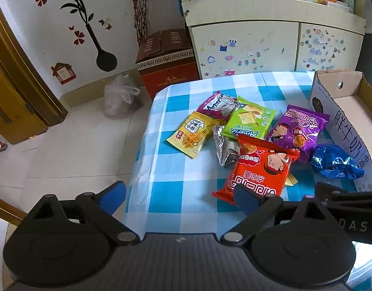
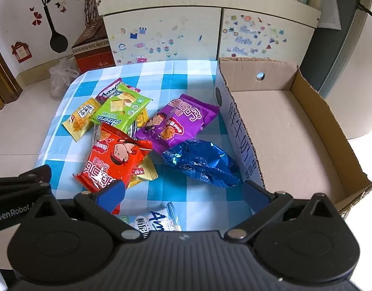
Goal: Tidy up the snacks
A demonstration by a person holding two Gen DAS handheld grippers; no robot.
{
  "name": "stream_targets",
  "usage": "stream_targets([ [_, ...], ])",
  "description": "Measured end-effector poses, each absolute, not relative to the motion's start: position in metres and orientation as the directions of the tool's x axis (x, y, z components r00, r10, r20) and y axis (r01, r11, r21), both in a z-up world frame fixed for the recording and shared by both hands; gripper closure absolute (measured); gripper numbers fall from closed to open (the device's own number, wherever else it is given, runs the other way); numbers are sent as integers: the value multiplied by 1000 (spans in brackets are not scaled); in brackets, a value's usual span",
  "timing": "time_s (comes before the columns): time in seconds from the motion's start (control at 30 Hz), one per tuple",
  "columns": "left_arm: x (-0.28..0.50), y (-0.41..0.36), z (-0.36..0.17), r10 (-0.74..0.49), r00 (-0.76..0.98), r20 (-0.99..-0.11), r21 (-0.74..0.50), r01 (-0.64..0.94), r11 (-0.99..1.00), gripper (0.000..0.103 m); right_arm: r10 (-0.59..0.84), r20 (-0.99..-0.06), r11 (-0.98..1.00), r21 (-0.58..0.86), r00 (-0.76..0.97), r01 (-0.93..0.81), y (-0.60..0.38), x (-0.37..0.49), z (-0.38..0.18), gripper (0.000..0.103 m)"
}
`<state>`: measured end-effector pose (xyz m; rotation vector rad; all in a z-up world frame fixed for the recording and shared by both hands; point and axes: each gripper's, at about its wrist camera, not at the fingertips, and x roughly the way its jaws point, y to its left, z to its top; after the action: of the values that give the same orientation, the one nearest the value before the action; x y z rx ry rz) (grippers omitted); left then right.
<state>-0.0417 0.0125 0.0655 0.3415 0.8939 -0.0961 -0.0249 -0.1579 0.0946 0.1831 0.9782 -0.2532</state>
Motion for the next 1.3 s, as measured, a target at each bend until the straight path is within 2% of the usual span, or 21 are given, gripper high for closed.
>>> stream_targets([
  [0.83, -47, 6, 66, 16, 607, -794, 218, 260, 941, 6, -117, -825, 967, 32, 553, 253, -166, -33, 95, 1],
  [0.97, -45, 7, 72, -34, 600, -799, 175, 286, 942, 5, -90, -811, 970, 60, 578, 235, -172, -36, 99, 1],
  [1.13, -35, 11, 76, -123, 556, -822, 64, 305, 950, 4, -16, -790, 967, 143, 612, 210, -184, -42, 103, 1],
  [1.3, -23, 13, 77, -170, 539, -825, 15, 322, 947, 2, 16, -774, 973, 159, 633, 170, -185, -46, 105, 1],
])
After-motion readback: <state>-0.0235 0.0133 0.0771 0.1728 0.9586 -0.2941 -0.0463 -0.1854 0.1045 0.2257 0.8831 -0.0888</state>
